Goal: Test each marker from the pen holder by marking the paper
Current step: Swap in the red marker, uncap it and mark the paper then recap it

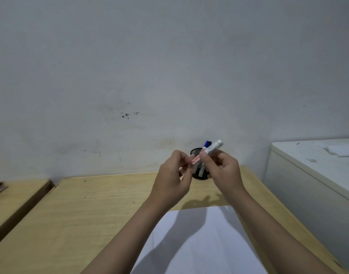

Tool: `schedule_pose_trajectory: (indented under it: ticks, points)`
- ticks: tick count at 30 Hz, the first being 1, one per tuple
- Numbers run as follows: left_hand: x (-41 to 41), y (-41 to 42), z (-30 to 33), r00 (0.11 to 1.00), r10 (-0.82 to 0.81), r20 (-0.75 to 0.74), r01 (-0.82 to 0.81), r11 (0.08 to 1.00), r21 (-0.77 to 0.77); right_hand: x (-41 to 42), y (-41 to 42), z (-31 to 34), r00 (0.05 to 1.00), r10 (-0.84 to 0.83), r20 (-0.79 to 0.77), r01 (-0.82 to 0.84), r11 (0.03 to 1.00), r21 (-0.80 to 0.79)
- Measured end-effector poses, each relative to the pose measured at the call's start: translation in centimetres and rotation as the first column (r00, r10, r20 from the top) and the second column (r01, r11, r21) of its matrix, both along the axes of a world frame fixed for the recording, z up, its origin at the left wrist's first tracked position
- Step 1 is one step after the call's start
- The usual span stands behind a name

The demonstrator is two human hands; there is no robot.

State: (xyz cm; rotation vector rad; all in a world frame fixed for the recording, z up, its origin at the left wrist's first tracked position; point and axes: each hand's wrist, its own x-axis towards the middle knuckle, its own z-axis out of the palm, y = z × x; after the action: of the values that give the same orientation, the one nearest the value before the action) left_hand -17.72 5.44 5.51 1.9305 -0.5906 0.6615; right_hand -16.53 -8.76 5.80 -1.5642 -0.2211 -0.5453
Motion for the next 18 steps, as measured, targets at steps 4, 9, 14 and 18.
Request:
schedule_pose_trajectory:
  ticks: [4,9,14,18]
  points:
    - [-0.8,1.5,-0.4,0.995,0.094,-0.035,-0.094,0.996,0.003,-0.5,1.0,0.2,1.0,0.012,0.0,-0.012,0.992,0.124]
    - [-1.1,3.0,-1.0,0.984,0.169,-0.048,-0.17,0.985,-0.024,-0.9,1.6,0.3,0.996,0.071,-0.049,-0.053,0.954,0.296]
    - [-1.4,2.9,-1.1,0.986,0.158,0.042,-0.157,0.987,-0.028,-1.2,3.1,-1.1,0.974,0.209,-0.093,-0.193,0.969,0.156]
    - [-1.8,2.7,-1.3,0.983,0.166,0.084,-0.156,0.981,-0.12,-1.3,3.5,-1.0,0.965,0.258,-0.035,-0.249,0.954,0.165]
